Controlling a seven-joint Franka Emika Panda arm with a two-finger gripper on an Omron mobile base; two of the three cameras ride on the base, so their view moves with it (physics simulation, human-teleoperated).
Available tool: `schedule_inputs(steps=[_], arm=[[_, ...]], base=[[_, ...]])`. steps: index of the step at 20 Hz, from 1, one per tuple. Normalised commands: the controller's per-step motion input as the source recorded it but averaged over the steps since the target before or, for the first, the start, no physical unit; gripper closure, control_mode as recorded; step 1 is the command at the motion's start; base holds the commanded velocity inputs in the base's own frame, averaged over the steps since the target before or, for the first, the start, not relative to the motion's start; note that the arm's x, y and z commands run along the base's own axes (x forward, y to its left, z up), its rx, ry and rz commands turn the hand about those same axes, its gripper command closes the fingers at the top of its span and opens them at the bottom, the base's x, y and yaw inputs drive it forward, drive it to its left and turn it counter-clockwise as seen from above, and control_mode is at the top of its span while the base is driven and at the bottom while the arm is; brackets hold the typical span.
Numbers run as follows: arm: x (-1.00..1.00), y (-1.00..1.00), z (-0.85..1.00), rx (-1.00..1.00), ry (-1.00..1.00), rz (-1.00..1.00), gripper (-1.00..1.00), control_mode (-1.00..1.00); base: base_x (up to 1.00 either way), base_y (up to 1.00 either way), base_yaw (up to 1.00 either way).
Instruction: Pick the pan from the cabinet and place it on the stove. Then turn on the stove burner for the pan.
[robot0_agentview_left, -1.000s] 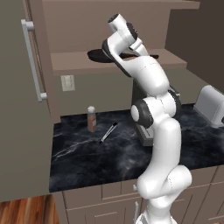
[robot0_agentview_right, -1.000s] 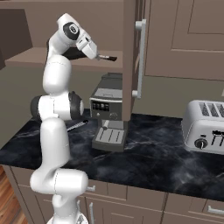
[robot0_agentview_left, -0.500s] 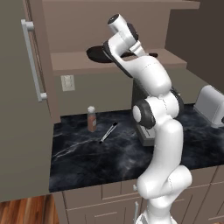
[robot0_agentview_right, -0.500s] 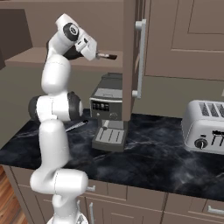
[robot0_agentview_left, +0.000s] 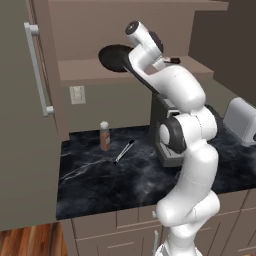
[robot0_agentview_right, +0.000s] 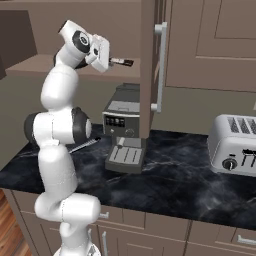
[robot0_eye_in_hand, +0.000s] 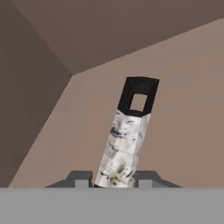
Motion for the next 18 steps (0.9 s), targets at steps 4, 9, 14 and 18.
schedule_inputs(steps=[4, 9, 14, 18], arm=[[-0.23, 0.00, -0.10, 0.00, -0.25, 0.00, 1.00, -1.00], [-0.47, 0.00, -0.02, 0.00, -0.14, 0.00, 1.00, -1.00], [-0.55, 0.00, 0.00, 0.03, -0.14, -0.02, 1.00, -1.00], [-0.69, -0.03, 0.00, 0.07, -0.10, 0.00, 1.00, -1.00]], base=[[0.00, 0.00, 0.00], [0.00, 0.00, 0.00], [0.00, 0.00, 0.00], [0.00, 0.00, 0.00]])
